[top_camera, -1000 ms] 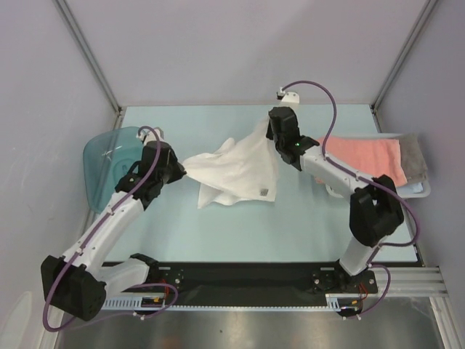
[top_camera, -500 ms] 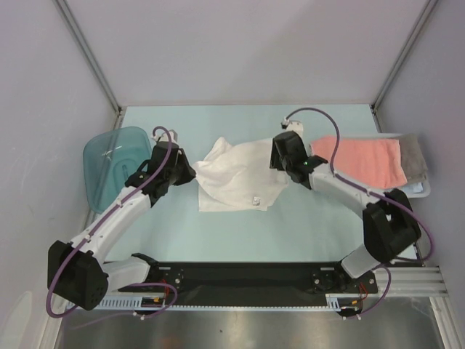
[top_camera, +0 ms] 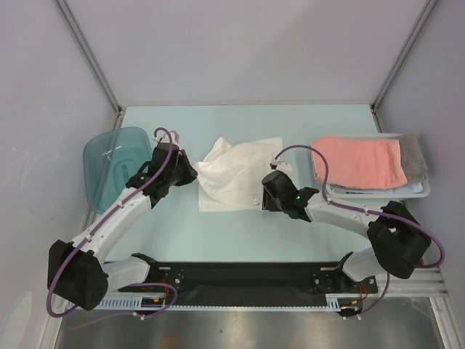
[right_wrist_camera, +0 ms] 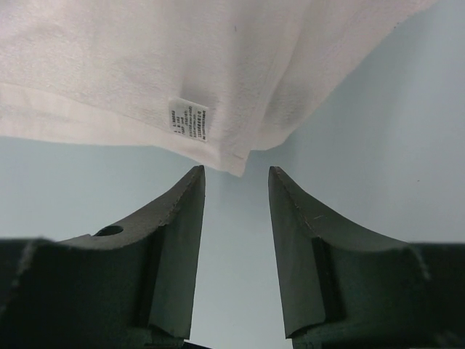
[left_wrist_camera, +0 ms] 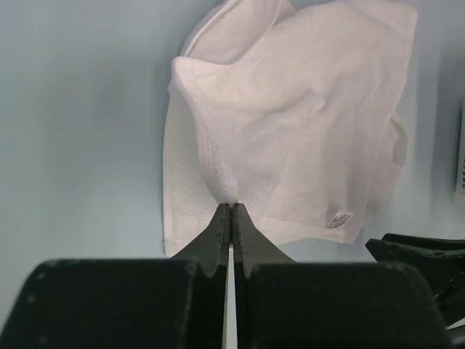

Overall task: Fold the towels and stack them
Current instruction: Flatten out the crumpled towel

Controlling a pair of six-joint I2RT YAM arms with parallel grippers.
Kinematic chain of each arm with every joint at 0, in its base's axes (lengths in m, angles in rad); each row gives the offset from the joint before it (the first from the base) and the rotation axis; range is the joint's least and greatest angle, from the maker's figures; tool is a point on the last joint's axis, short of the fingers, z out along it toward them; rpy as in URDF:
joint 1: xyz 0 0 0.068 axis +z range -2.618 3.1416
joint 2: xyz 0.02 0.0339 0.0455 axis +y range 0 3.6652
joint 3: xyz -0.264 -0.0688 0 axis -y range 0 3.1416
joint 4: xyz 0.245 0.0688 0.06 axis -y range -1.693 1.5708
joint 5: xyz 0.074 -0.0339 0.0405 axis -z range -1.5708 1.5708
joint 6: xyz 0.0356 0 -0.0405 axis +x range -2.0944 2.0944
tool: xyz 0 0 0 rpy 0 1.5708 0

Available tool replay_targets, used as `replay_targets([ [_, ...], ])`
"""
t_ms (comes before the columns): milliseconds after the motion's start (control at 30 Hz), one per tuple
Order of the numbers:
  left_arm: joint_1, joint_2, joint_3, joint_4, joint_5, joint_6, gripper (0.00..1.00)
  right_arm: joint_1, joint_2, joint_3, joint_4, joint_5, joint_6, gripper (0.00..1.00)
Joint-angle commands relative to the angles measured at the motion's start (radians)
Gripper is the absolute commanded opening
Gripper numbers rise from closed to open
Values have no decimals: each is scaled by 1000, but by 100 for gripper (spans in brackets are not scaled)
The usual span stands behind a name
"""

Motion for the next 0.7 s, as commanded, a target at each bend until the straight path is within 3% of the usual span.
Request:
replay_targets([
  [0,-7,-24,-7,35,19,7,0,0,5,-12,61,0,66,45],
  [667,-7,-33,-32,37,24,13,0,16,109,-47,147,-6,143,41],
])
